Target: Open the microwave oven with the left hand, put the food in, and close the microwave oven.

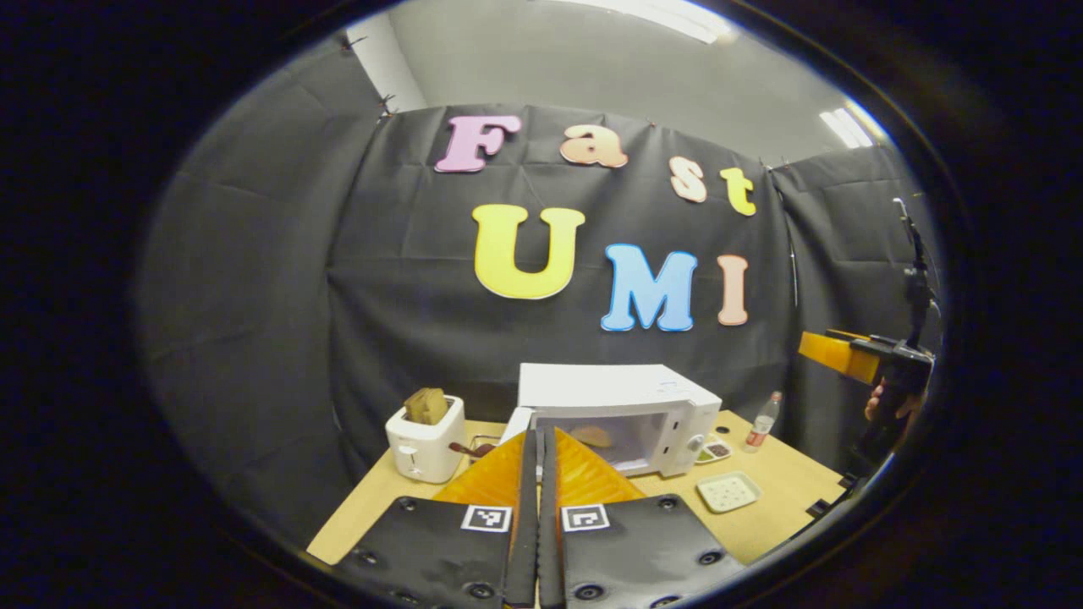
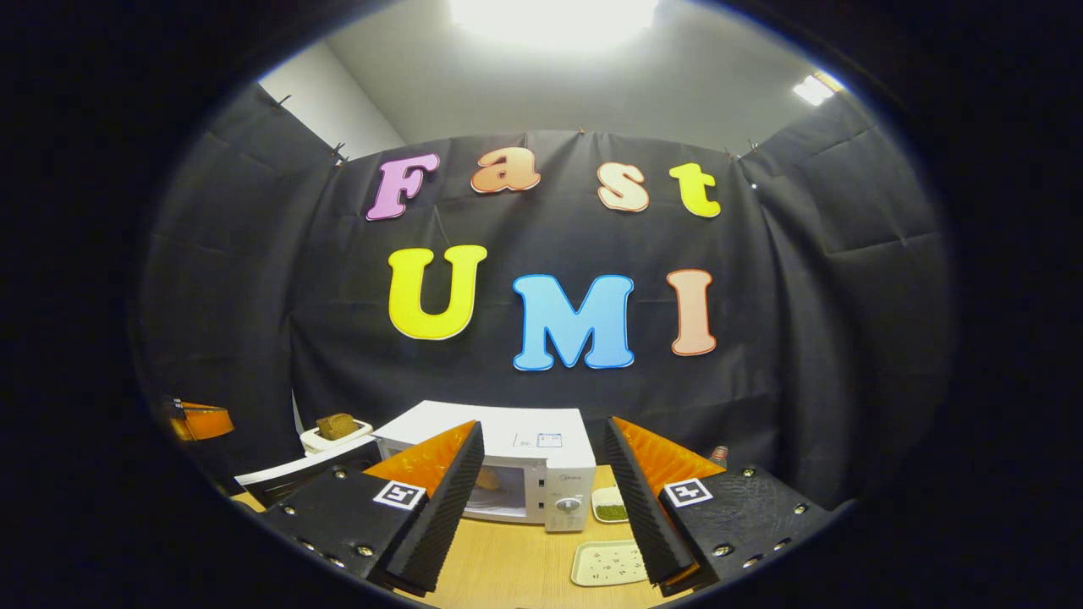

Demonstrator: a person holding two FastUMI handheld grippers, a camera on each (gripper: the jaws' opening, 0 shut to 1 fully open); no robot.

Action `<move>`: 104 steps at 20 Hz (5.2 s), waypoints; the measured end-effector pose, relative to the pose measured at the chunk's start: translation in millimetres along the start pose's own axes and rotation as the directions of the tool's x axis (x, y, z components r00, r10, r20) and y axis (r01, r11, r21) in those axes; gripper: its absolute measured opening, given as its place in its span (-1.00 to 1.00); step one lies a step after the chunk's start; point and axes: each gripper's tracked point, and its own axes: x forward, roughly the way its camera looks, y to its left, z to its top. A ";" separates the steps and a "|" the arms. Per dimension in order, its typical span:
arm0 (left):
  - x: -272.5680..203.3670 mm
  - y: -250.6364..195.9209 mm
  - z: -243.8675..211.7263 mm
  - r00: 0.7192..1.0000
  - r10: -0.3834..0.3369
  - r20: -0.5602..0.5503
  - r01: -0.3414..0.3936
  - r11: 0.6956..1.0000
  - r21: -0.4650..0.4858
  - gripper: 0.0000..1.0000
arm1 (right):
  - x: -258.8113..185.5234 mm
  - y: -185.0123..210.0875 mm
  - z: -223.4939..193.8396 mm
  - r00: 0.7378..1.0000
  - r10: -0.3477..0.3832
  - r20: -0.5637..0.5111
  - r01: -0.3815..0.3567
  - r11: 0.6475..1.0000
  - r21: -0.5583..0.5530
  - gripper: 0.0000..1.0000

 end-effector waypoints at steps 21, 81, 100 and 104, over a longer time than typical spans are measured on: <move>-31.5 38.4 -142.2 0.955 0.009 -0.296 -0.024 0.999 -0.049 -0.95 | 17.1 -10.4 4.0 0.998 0.068 -0.005 -0.067 0.997 0.024 0.74; 242.0 -300.3 -155.8 0.849 -0.362 -0.385 0.363 0.929 -0.071 -0.84 | 51.4 -231.1 -46.6 0.979 -0.168 -0.112 0.174 0.984 0.043 0.75; 307.8 -307.9 -149.1 0.866 -0.311 -0.391 0.276 0.950 -0.146 -0.84 | 83.5 -226.6 -38.3 0.993 -0.093 -0.079 0.093 0.996 0.001 0.75; 310.0 -306.6 -151.9 0.876 -0.290 -0.386 0.239 0.955 -0.174 -0.89 | 86.0 -234.4 -40.7 0.989 -0.117 -0.086 0.118 0.993 0.009 0.75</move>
